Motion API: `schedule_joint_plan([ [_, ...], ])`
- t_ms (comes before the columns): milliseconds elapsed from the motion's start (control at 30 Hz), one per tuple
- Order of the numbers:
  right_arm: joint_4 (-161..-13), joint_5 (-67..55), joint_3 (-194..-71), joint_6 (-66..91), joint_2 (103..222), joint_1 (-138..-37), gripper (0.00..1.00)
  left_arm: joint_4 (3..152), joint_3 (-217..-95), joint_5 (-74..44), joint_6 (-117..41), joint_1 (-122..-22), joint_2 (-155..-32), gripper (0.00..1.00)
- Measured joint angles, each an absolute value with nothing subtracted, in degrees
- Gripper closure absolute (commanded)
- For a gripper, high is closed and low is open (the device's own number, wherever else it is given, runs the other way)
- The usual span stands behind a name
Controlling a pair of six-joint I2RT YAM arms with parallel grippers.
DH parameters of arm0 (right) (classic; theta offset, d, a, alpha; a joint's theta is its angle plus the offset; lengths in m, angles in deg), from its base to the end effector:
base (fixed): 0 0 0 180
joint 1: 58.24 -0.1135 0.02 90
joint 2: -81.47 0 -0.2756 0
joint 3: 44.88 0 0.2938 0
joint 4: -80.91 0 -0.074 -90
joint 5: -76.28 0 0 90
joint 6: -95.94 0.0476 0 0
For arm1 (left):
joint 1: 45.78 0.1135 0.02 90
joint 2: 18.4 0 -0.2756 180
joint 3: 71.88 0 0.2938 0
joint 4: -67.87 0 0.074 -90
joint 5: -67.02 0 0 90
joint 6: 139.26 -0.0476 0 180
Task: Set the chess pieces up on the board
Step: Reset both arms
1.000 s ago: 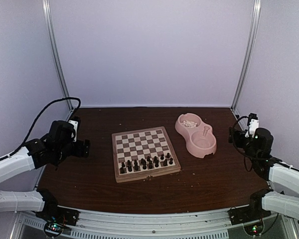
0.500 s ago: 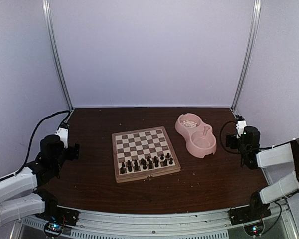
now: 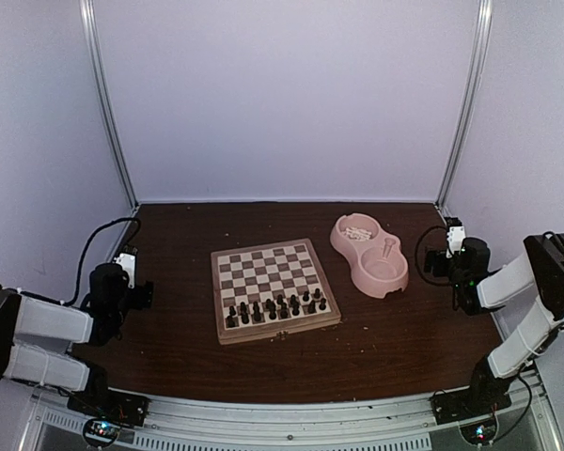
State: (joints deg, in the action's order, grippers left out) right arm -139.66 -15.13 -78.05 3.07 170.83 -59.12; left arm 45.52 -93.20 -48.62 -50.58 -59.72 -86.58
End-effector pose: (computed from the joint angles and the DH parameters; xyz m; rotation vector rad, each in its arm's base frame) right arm 0.2975 0.0034 0.1122 -0.0431 1.8431 -0.0470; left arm 0.2232 -0.0342 0.1065 -0.0239 1.9662 0.3025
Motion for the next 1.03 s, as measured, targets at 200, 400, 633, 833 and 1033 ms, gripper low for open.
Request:
schedule_joint_plan([
  [200, -140.30, -14.58, -78.07, 2.65, 170.83, -59.12, 0.00, 28.91, -93.73, -39.25, -51.78, -53.40, -99.72, 0.02],
  [400, -140.95, -14.54, -78.07, 2.57, 170.83, -59.23, 0.00, 24.19, -96.89, -32.71, -52.57, -52.46, -108.61, 0.02],
  [633, -141.13, -14.54, -78.07, 2.26, 170.83, -59.45, 0.00, 24.24, -100.52, -32.82, -52.06, -52.15, -108.57, 0.02],
  [833, -141.15, -14.56, -78.07, 2.17, 170.83, -59.47, 0.00, 24.43, -100.52, -33.85, -51.34, -52.13, -108.57, 0.02],
  [1033, -141.15, -14.62, -78.07, 1.47, 170.83, -60.00, 0.00, 25.15, -101.05, -34.07, -51.04, -51.96, -108.57, 0.02],
])
